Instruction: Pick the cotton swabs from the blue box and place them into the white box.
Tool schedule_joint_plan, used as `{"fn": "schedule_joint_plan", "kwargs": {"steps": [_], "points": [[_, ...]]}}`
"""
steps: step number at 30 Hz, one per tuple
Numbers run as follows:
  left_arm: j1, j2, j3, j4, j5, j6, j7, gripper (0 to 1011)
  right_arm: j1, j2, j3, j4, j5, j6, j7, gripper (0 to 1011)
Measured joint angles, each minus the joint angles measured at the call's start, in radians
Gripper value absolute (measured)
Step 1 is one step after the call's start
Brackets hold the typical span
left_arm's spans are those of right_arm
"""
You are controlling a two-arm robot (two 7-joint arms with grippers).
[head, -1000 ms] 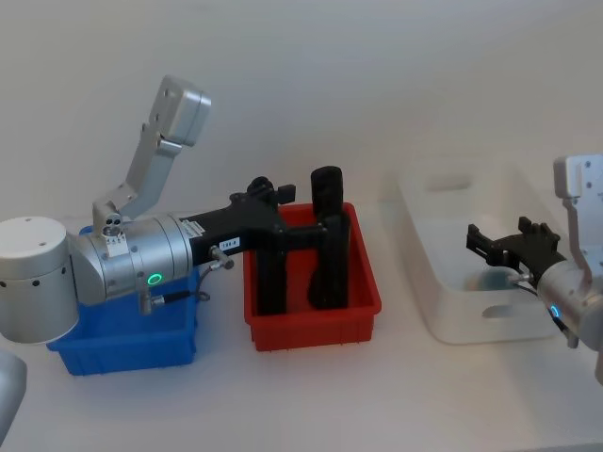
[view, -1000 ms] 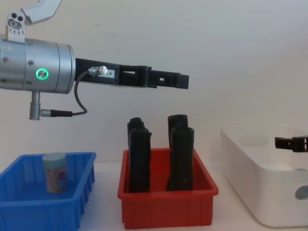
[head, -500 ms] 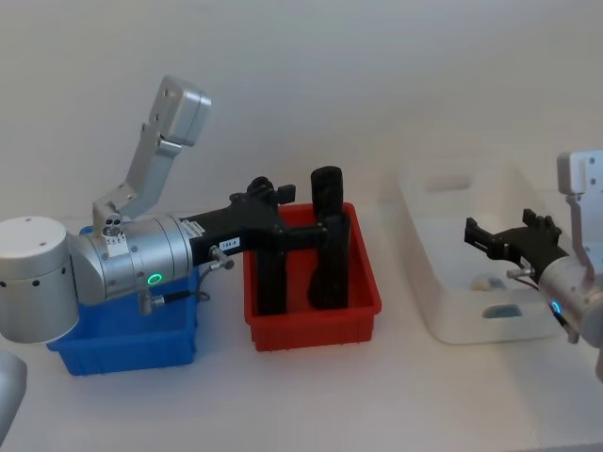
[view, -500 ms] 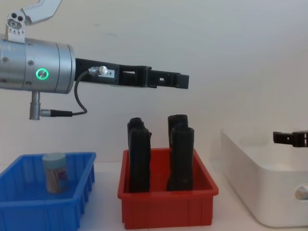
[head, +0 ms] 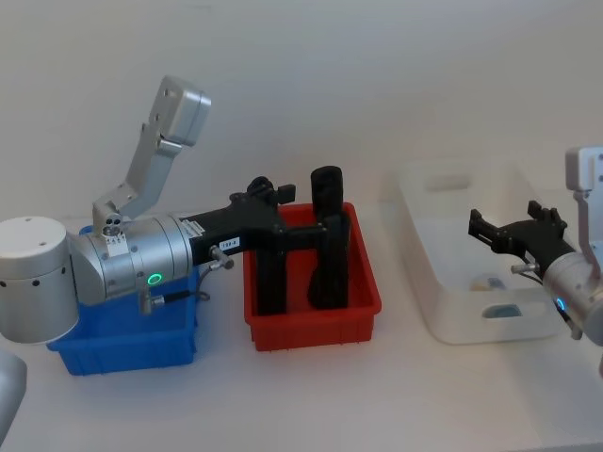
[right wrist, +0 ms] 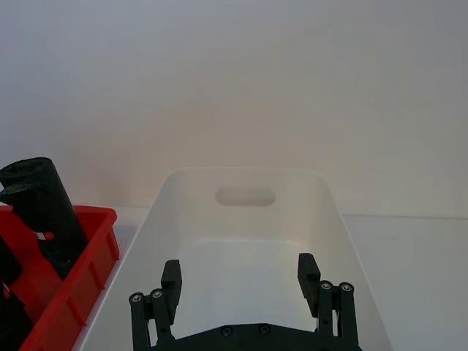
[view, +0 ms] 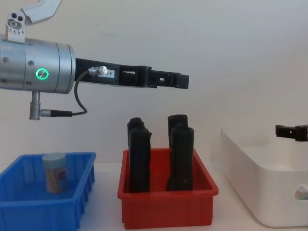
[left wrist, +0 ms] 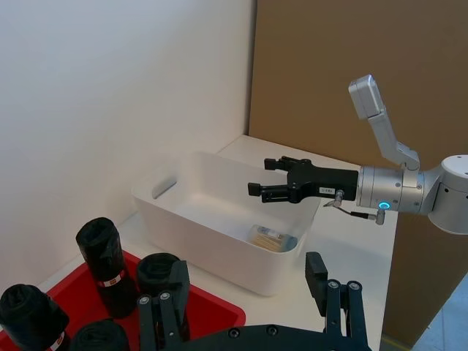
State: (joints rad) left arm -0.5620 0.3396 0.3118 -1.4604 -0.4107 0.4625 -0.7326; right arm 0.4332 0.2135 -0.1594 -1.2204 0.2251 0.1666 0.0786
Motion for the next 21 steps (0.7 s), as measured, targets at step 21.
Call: {"fn": "schedule_joint_plan", "kwargs": {"steps": [21], "points": [[0.005,0.001,0.002,-0.002,0.002,-0.007,0.01,1004,-0.013,0.004,0.002,-0.019,0.002,-0.011,-0.003,1001]]}}
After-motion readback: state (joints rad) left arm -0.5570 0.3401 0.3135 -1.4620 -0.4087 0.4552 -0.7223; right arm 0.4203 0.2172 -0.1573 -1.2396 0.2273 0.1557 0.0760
